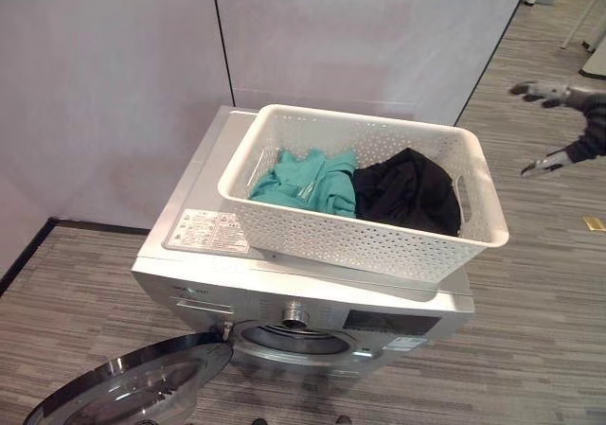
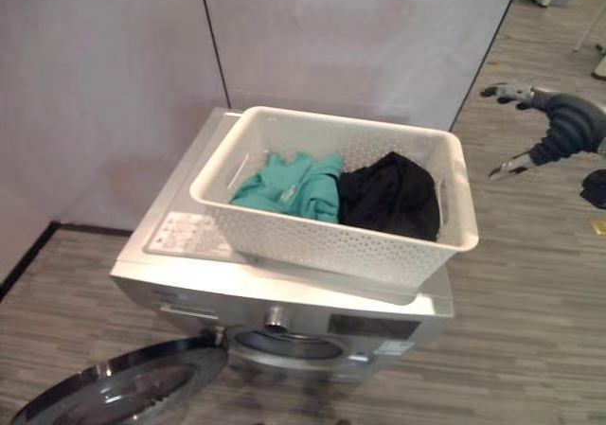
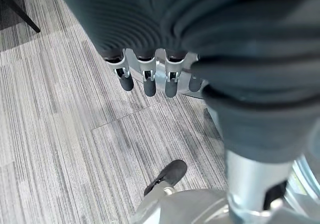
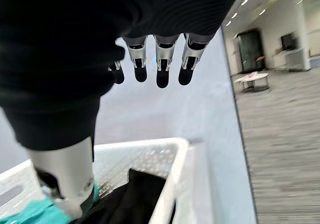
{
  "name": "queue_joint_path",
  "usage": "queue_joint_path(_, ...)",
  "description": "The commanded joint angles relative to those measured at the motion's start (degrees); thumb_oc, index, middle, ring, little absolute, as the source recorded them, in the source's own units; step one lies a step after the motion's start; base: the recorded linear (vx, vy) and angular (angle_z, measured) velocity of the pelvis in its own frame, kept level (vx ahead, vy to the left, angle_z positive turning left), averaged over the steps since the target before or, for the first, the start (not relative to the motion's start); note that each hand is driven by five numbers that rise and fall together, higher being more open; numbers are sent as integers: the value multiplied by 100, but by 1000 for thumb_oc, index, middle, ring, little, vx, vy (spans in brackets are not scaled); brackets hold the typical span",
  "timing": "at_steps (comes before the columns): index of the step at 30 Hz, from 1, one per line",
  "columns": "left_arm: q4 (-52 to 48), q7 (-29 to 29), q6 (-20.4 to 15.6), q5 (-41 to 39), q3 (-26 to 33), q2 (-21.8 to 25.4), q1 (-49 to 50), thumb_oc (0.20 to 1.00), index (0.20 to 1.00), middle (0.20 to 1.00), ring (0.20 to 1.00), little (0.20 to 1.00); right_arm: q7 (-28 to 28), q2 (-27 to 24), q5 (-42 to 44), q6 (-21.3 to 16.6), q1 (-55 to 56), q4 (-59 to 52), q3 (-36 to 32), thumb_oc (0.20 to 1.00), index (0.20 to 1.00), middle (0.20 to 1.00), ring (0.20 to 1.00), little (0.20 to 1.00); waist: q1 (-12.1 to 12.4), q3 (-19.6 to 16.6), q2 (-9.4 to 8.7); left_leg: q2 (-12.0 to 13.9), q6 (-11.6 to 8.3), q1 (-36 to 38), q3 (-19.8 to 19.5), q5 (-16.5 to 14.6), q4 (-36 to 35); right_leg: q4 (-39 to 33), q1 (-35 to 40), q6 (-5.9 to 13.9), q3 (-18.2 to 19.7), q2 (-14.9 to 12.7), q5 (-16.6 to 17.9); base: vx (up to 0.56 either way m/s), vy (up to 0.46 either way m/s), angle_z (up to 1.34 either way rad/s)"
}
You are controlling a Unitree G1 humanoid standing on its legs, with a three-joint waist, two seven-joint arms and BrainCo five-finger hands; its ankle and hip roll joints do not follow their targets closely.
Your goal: Grab the laundry basket,head to the washer,open it,put in the laundry and shut it.
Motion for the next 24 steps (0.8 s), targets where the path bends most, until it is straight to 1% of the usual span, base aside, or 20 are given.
queue_joint_path(1,222,-239,-134,-79,-140,-8,-63,1000,1000,1000,1000,1000,116,-157,261,-47,-564,-105,417,1000,1000,1000,1000,1000,119,-288,-462,178,-258,-249,8,303,4,199,187,452,108,-337,173,0,0,0)
queue_joint_path(3,212,-270,-140,-74,-128,-38,-56,1000,1000,1000,1000,1000,94,-96,210,-60,-682,-242,480,1000,1000,1000,1000,1000,106,-303,-440,173,-249,-232,4,292,4,193,202,448,105,-341,169,0,0,0)
queue_joint_path(4,210,-261,-141,-52,-103,-84,-51,1000,1000,1000,1000,1000,19,96,218,-92,-549,-407,273,1000,1000,1000,1000,1000,90,-310,-418,163,-237,-219,-10,280,4,190,218,445,100,-342,168,0,0,0)
queue_joint_path(6,189,-269,-147,-22,-100,-133,-39,1000,1000,1000,1000,1000,53,231,86,-103,-381,-643,89,1000,1000,1000,1000,1000,98,-315,-416,161,-230,-217,-23,275,4,168,223,449,98,-345,176,0,0,0)
queue_joint_path(7,189,-269,-147,-22,-106,-129,-41,1000,1000,1000,1000,1000,53,231,86,-102,-336,-651,45,1000,1000,1000,1000,1000,104,-314,-420,161,-230,-218,-24,275,4,168,224,449,97,-345,176,0,0,0)
queue_joint_path(9,145,-302,-160,9,-104,-178,-31,1000,1000,1000,1000,1000,94,302,-215,-139,-142,-906,-116,1000,1000,1000,1000,1000,136,-303,-422,164,-231,-230,-28,269,4,125,209,452,96,-353,195,0,0,0)
queue_joint_path(13,170,-364,-172,119,-97,-209,5,1000,1000,1000,1000,1000,192,201,-854,-250,17,-1169,-19,1000,1000,1000,1000,1000,205,-257,-472,170,-236,-266,-68,278,4,118,176,450,94,-347,216,0,0,0)
queue_joint_path(16,287,-392,-168,228,-59,-166,2,1000,1000,1000,1000,1000,198,-17,-1498,-408,-86,-1308,351,1000,1000,1000,1000,1000,275,-207,-560,178,-251,-290,-94,279,4,93,181,447,85,-337,230,0,0,0)
queue_joint_path(17,287,-392,-168,228,-53,-168,5,1000,1000,1000,1000,1000,197,-17,-1498,-408,-134,-1300,398,1000,1000,1000,1000,1000,269,-208,-558,178,-251,-289,-94,279,4,93,182,447,86,-337,230,0,0,0)
queue_joint_path(18,404,-419,-154,287,-6,-126,-13,1000,1000,1000,1000,1000,220,-253,-1854,-507,-232,-1390,660,1000,1000,1000,1000,1000,317,-182,-637,178,-268,-301,-112,280,4,72,189,447,78,-335,240,0,0,0)
queue_joint_path(19,436,-421,-150,310,25,-111,-14,1000,1000,1000,1000,1000,222,-366,-2000,-566,-524,-1421,1042,1000,1000,1000,1000,1000,334,-169,-669,183,-276,-312,-115,283,4,60,186,448,73,-334,249,37,-5,1)
queue_joint_path(21,475,-413,-146,354,36,-40,-22,1000,1000,1000,1000,1000,219,-611,-2308,-644,-806,-1390,1522,1000,1000,1000,1000,1000,414,-135,-763,187,-296,-355,-128,299,4,38,167,457,45,-335,269,0,0,0)
queue_joint_path(22,552,-415,-145,385,71,34,-31,1000,1000,1000,1000,1000,222,-765,-2404,-696,-1284,-1405,2054,1000,1000,1000,1000,1000,441,-115,-844,187,-312,-392,-146,309,4,34,145,460,34,-338,277,0,0,0)
queue_joint_path(24,576,-427,-142,406,102,51,-30,1000,1000,1000,1000,1000,204,-833,-2450,-723,-1619,-1413,2395,1000,1000,1000,1000,1000,439,-109,-875,182,-321,-418,-152,315,4,30,131,463,20,-337,280,0,0,0)
